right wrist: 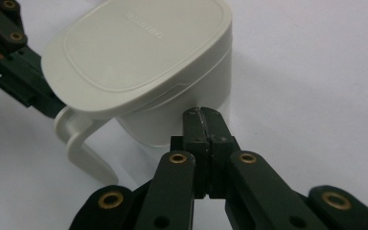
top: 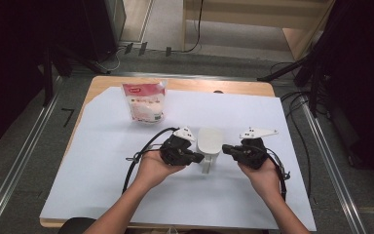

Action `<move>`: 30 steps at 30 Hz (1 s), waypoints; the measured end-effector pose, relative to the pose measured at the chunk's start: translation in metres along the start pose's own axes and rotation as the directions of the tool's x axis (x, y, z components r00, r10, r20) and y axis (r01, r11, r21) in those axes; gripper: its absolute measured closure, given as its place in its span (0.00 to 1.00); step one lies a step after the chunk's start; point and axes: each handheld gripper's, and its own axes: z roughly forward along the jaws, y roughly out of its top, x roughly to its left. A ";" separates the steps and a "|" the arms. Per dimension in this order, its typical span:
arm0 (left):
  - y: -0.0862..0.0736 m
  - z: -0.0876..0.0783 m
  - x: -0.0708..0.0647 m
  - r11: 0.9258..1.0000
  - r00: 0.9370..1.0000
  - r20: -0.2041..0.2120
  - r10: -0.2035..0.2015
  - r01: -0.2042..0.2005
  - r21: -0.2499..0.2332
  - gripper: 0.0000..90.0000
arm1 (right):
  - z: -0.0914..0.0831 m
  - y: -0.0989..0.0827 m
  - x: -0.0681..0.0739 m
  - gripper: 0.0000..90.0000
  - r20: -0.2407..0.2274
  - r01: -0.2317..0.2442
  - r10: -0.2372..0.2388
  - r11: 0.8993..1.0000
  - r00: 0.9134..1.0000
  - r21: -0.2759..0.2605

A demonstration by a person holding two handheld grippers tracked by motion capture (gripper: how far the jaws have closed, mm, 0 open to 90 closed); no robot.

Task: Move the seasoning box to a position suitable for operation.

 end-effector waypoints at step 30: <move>0.010 0.023 -0.013 0.998 0.999 0.028 -0.015 0.016 -0.061 0.99 | 0.003 0.014 -0.011 1.00 -0.011 -0.025 0.024 0.999 1.000 -0.046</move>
